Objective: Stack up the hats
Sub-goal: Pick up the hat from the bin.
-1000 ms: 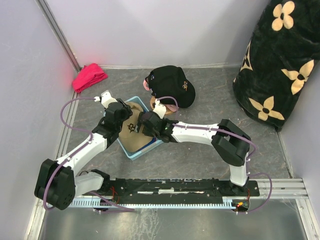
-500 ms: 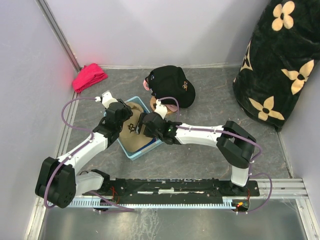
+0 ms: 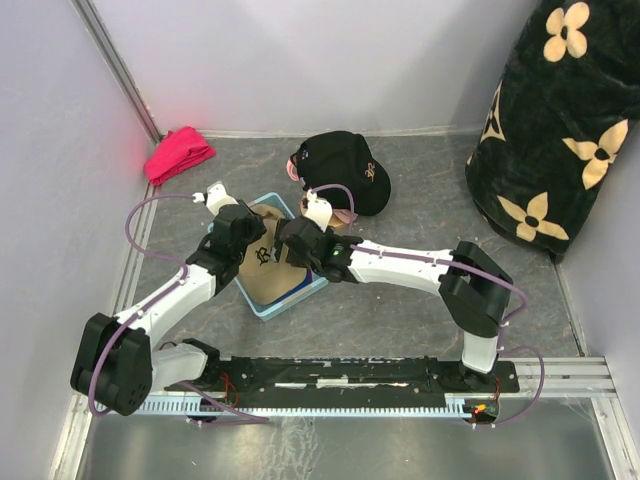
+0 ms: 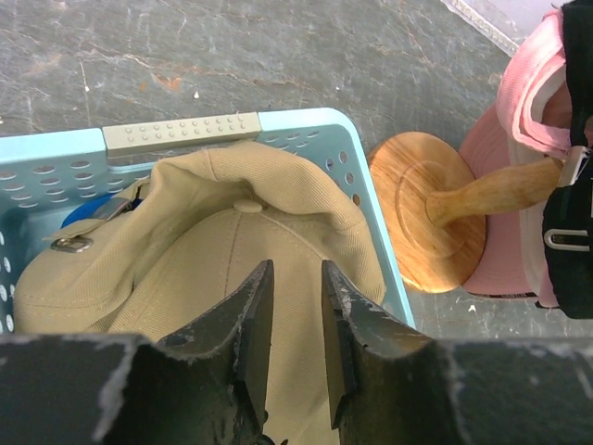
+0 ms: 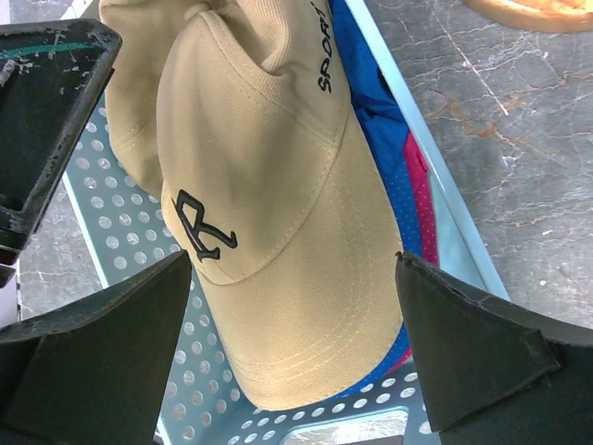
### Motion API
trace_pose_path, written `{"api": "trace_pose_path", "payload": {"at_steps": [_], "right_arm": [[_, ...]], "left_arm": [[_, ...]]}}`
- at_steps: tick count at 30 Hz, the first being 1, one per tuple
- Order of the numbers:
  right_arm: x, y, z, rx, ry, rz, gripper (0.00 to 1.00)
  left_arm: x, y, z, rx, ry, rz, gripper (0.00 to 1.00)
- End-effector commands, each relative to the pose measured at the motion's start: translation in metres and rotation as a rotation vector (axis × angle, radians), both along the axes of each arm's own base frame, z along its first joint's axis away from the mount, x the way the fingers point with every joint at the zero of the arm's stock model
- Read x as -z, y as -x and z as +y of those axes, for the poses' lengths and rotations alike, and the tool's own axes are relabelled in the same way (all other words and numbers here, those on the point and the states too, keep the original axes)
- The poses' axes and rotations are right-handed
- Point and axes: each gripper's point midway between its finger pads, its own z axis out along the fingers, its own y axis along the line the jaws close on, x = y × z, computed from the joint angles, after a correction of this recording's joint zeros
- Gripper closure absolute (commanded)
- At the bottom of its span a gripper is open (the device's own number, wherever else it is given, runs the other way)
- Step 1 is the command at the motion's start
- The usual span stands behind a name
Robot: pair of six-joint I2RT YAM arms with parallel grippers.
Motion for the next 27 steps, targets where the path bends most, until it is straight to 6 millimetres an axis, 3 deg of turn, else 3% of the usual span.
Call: {"api": "trace_pose_path", "payload": {"at_steps": [1,7,15,21,27], "right_arm": [[-0.037,-0.002,-0.014,0.010,-0.019,-0.095,0.02],[-0.060,0.005,-0.035,0.001,-0.040,-0.157,0.02],[-0.074,0.009,-0.047,-0.008,-0.055,-0.201,0.02],[-0.075,0.011,-0.048,-0.019,-0.051,-0.204,0.02],[-0.076,0.009,-0.048,-0.021,-0.044,-0.210,0.02]], "left_arm": [[-0.010,-0.001,-0.007,0.059,-0.037,-0.014,0.66],[0.011,0.001,0.002,0.042,-0.122,0.107,0.56],[0.020,-0.006,0.016,0.006,-0.188,0.187,0.47],[0.029,-0.013,0.017,0.010,-0.173,0.203,0.44],[0.034,-0.014,0.016,0.034,-0.134,0.206,0.48]]}}
